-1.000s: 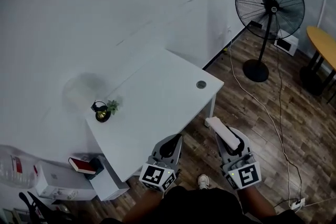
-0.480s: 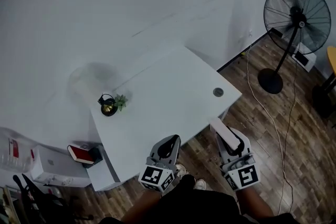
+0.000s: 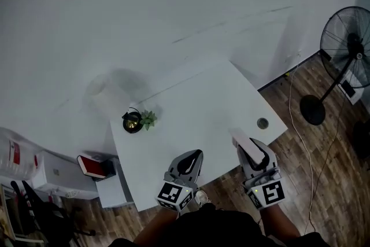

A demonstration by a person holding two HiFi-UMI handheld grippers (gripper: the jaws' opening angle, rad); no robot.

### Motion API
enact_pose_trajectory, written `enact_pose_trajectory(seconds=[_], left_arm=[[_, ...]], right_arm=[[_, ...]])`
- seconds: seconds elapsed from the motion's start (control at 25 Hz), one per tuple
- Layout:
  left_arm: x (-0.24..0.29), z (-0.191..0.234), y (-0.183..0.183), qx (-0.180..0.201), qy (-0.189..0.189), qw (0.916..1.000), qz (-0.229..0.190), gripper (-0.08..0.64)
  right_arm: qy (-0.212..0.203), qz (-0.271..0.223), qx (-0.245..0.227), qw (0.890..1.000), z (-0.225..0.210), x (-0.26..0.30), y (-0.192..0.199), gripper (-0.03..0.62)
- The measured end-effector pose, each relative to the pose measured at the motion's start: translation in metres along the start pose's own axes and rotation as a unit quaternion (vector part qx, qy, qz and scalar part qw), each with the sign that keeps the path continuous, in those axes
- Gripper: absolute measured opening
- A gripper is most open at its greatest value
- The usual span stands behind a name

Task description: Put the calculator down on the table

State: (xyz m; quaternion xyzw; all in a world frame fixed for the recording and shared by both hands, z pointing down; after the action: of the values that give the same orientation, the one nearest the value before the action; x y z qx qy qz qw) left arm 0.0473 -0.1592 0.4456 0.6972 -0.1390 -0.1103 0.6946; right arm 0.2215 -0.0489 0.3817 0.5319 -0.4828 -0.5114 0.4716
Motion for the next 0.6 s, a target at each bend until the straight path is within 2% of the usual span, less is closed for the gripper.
enact_pose_trajectory(seconds=[0.36,0.6], left_arm=[[0.011,0.054,0.002,0.0,-0.036,0.9994,-0.001,0.023],[0.023,0.067,0.012,-0.013,-0.076,0.9969,0.014,0.023]], right_arm=[[-0.031,0.032,0.009,0.999,-0.002,0.07,0.018,0.14],[-0.086,0.064,0.015,0.994,-0.015,0.106,0.039,0.14]])
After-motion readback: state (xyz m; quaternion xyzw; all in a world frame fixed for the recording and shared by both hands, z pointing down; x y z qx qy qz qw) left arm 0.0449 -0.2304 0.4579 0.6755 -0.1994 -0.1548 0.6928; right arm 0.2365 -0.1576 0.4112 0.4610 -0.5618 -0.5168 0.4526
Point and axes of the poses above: the fingertips, and each gripper's own axes: x forward along the fingers, z to its left, y out of its underside, the point moved 7 cm from there along -x, backward along the fingers, and after that the axes turned 5 degrees about x, right-handed, at the moved point
